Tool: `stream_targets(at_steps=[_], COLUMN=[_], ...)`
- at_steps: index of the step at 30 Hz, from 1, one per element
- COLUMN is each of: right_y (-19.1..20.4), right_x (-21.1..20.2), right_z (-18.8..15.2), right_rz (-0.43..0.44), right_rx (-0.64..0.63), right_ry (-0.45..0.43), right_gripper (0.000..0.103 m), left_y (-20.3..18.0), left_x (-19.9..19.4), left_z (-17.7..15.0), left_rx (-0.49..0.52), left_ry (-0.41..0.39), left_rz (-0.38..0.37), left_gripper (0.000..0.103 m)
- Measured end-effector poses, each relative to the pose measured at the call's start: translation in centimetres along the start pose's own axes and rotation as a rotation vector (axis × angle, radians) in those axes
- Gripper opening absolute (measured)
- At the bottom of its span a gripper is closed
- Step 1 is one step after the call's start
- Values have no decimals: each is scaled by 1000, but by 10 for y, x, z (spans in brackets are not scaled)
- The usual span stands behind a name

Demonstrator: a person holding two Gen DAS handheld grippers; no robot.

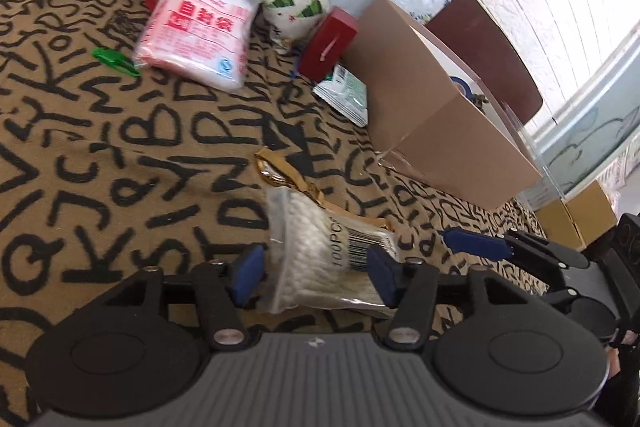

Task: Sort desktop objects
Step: 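Grasp the cotton swab bag with the left tool, then grasp the gold watch strap with the right tool while the left tool holds the swab bag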

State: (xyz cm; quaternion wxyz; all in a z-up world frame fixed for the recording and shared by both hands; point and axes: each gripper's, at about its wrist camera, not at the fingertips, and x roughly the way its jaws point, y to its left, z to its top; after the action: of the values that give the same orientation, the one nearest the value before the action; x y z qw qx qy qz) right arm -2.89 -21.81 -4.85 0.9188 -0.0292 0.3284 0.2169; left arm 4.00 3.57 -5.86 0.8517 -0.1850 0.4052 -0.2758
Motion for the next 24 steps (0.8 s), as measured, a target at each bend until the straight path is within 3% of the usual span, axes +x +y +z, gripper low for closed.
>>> stream_targets(at_steps=[6, 8, 9, 15, 21, 24], right_y=[12, 14, 13, -8, -1, 7], right_x=[11, 10, 8, -3, 15, 22], right_z=[-5, -5, -3, 4, -6, -11], right_rz=[33, 18, 5, -95, -69, -66], right_rx=[-42, -39, -41, 23, -33, -33], right_ry=[35, 25, 15, -25, 99, 102], right_gripper=[69, 69, 69, 69, 62, 57], left_y=[-7, -10, -11, -7, -11, -11], left_x=[14, 17, 17, 14, 13, 15], left_z=[6, 7, 7, 3, -1, -2], left_rx=[3, 25, 35, 0, 0, -16], left_ry=[5, 12, 14, 20, 14, 12], left_rz=[3, 1, 0, -38, -49, -45], left_gripper=[63, 58, 51, 36, 37, 51])
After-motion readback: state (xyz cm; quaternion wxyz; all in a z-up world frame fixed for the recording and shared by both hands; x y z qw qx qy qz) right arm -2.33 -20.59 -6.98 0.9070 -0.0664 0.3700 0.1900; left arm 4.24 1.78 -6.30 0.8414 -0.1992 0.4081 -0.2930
